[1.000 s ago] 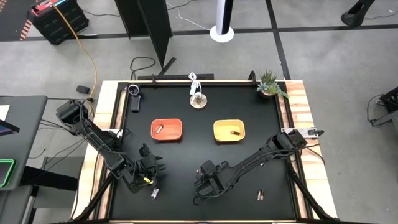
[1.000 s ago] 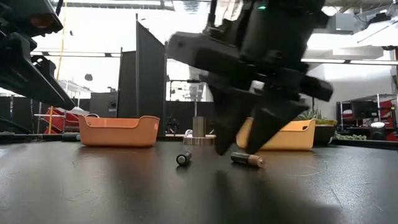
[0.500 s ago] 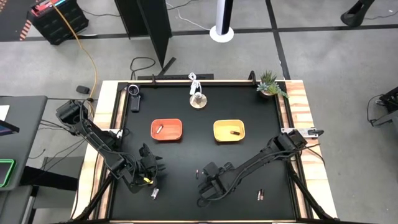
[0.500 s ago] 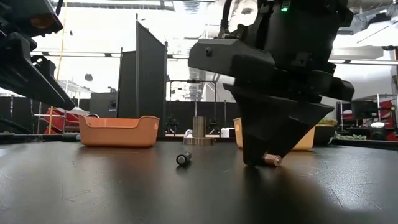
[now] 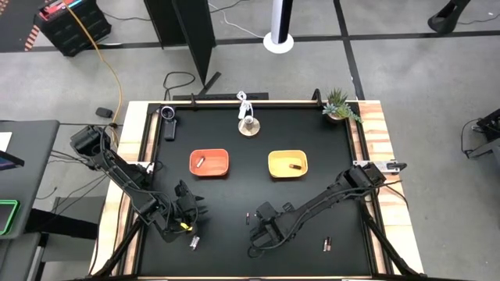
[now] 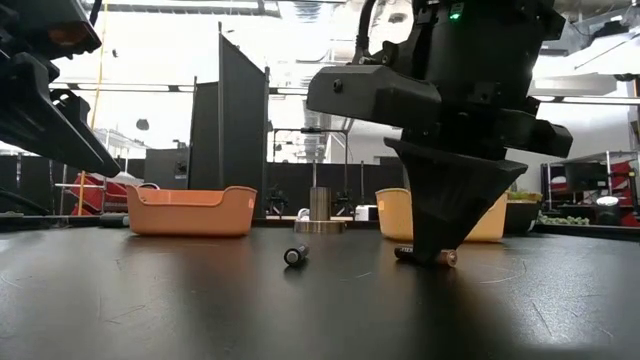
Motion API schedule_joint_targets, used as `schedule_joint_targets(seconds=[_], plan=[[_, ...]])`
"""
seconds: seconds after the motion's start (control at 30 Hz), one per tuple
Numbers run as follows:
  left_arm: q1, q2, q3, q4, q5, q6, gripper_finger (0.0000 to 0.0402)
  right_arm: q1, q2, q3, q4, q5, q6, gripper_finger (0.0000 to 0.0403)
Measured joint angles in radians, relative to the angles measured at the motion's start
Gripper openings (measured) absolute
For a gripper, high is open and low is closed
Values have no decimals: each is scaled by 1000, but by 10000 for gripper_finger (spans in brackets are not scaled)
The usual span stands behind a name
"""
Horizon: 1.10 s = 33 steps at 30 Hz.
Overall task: Sort batteries
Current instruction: Put the black battery into the yellow bin
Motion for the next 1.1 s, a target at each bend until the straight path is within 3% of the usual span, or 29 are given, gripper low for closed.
schedule_joint_targets(seconds=[0.73, 0.87, 1.1], plan=[[0, 0, 0, 0, 0, 0, 231, -13, 10, 165, -178, 111, -140, 4], [0, 0, 0, 0, 0, 0, 231, -21, 9, 245, -197, 190, -202, 4], [0, 0, 0, 0, 0, 0, 231, -36, 7, 414, -191, 375, -463, 4]])
